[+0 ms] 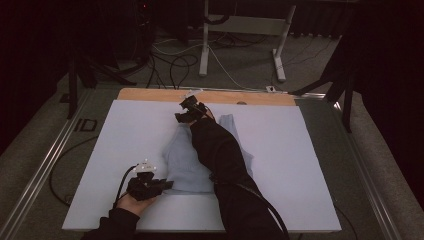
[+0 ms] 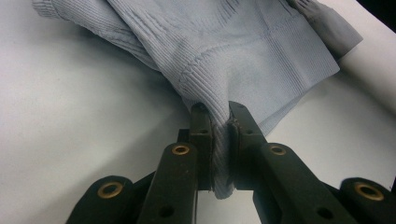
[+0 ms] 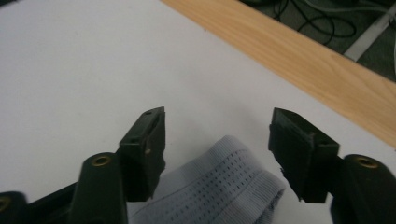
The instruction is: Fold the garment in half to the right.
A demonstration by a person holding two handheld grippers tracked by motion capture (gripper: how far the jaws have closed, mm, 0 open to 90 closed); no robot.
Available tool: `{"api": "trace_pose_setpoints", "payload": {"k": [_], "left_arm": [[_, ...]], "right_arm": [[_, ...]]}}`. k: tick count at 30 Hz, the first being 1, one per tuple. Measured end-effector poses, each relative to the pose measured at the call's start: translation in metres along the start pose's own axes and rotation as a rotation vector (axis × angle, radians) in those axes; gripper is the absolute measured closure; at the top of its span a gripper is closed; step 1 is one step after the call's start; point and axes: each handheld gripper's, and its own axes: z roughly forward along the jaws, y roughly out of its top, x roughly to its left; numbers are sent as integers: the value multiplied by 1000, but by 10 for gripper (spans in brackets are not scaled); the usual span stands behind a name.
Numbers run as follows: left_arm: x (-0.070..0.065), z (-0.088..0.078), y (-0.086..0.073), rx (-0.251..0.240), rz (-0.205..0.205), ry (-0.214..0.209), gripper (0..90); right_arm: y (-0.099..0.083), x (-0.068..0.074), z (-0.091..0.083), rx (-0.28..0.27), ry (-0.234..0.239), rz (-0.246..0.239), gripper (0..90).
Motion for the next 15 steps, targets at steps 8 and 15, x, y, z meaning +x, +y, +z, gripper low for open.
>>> {"api": "trace_pose_setpoints", "payload": {"k": [8, 15], "left_arm": [[-2, 2, 1, 4, 1, -10, 827], [-3, 3, 0, 4, -1, -11, 827]], "right_arm": [[-2, 1, 17, 62, -28, -12, 393], [-5, 3, 26, 109, -39, -39, 393]]}}
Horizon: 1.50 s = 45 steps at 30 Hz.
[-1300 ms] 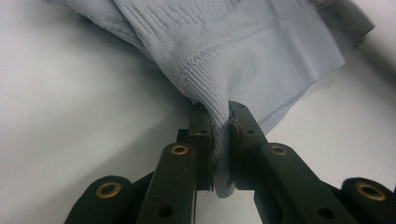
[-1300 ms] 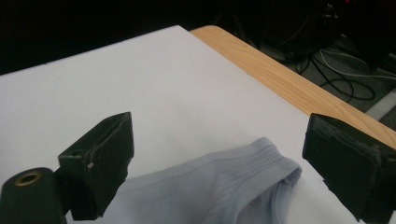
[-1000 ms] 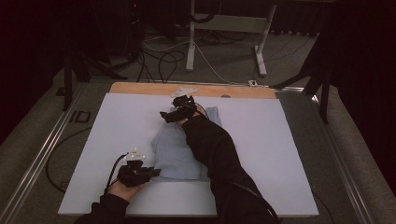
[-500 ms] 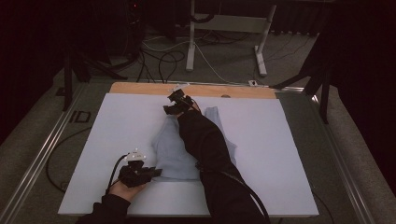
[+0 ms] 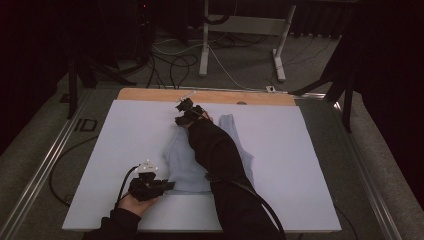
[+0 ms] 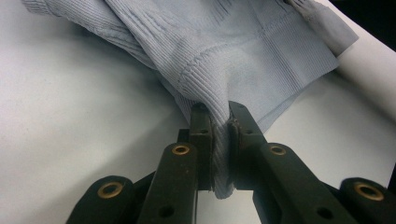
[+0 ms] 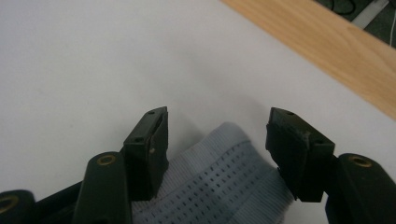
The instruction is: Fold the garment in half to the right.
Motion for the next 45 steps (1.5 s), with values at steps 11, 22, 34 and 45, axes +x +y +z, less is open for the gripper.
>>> {"api": "trace_pose_setpoints", "payload": {"k": [11, 22, 34, 45], "left_arm": [[-1, 1, -1, 9, 5, 0, 832], [-1, 3, -1, 9, -9, -10, 839], [-4, 1, 1, 6, -6, -8, 844], [-13, -2, 9, 0, 20, -10, 844]], "right_arm": [[-5, -1, 4, 50, 50, -10, 643], [-2, 5, 0, 62, 53, -66, 857], [10, -6, -32, -12, 44, -79, 859], [19, -16, -59, -57, 33, -98, 859]]}}
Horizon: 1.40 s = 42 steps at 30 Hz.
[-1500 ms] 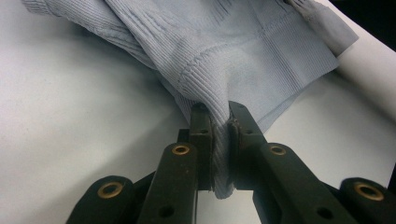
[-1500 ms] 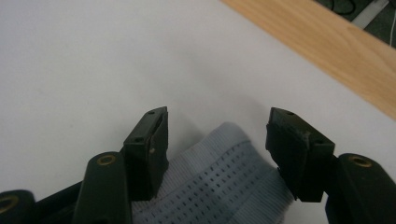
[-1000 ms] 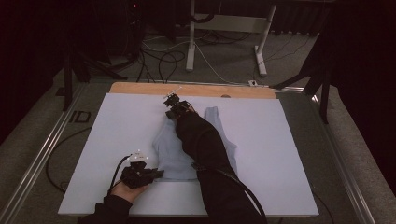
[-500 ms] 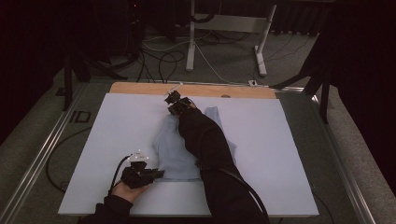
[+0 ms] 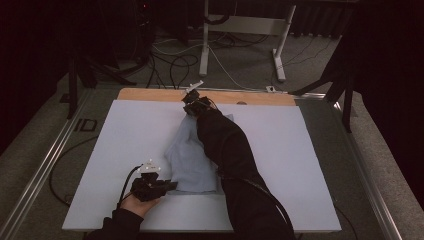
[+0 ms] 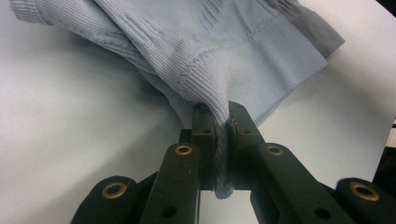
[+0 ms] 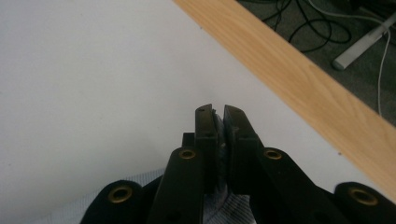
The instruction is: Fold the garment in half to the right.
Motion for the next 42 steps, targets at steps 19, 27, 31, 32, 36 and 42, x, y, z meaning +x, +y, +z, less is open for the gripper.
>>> {"api": "trace_pose_setpoints", "payload": {"k": [19, 27, 31, 32, 36, 42], "left_arm": [[-40, 5, 43, -5, 106, -52, 845], [-62, 25, 63, 16, 162, -78, 845], [-71, 36, 69, 33, 180, -86, 844], [-74, 38, 70, 40, 185, -88, 844], [-81, 50, 74, 57, 196, -94, 845], [-96, 75, 81, 86, 209, -99, 845]], "right_arm": [[-2, -27, -47, -89, 1, 15, 859], [-18, -43, -65, -110, 6, 37, 858], [-26, -51, -72, -123, 11, 46, 858], [-26, -51, -72, -123, 11, 46, 858], [-35, -60, -76, -137, 19, 53, 857], [-47, -71, -76, -150, 36, 75, 856]]}}
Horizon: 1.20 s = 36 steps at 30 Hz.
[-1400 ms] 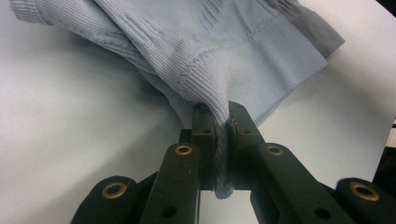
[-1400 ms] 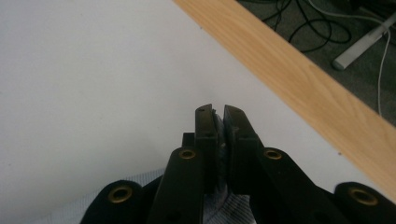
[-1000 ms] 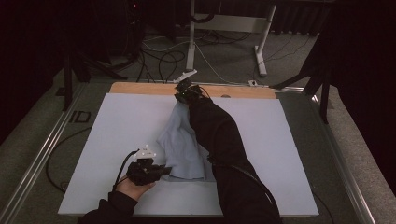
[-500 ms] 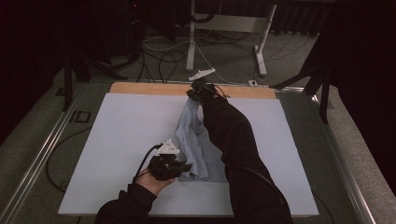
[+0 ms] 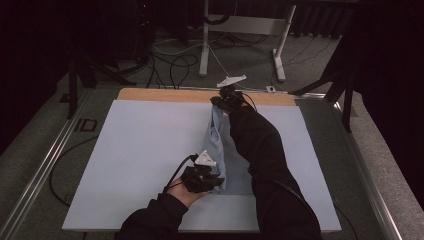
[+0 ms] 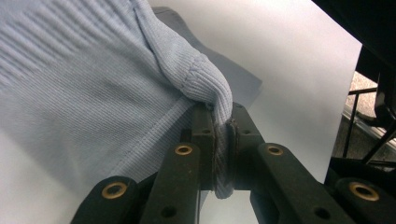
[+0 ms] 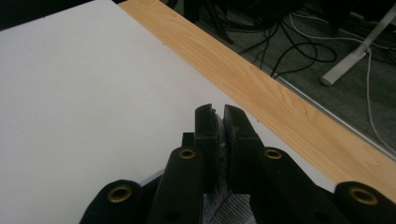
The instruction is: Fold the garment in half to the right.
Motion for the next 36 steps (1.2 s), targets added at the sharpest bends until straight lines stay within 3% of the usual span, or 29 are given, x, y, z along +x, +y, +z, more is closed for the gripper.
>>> {"api": "trace_pose_setpoints", "payload": {"k": [5, 10, 20, 26, 30, 33, 36], "left_arm": [[-6, 23, 8, 28, 3, 18, 845], [-13, 43, 15, 59, 33, 59, 844], [-13, 61, 19, 67, -1, 47, 844], [-14, 70, 21, 83, 1, 52, 844], [-12, 76, 22, 94, -7, 60, 844], [-12, 78, 22, 100, -7, 62, 844], [-11, 80, 23, 106, -13, 64, 843]], "right_arm": [[-9, -8, 2, -11, 11, 6, 855], [-20, -16, 6, -19, 36, 11, 853], [-41, -31, 12, -13, 56, 58, 849], [-56, -37, 18, 5, 60, 81, 843], [-62, -41, 18, 18, 58, 107, 705], [-62, -42, 15, 32, 44, 93, 639], [-61, -46, 7, 26, 42, 113, 570]]}}
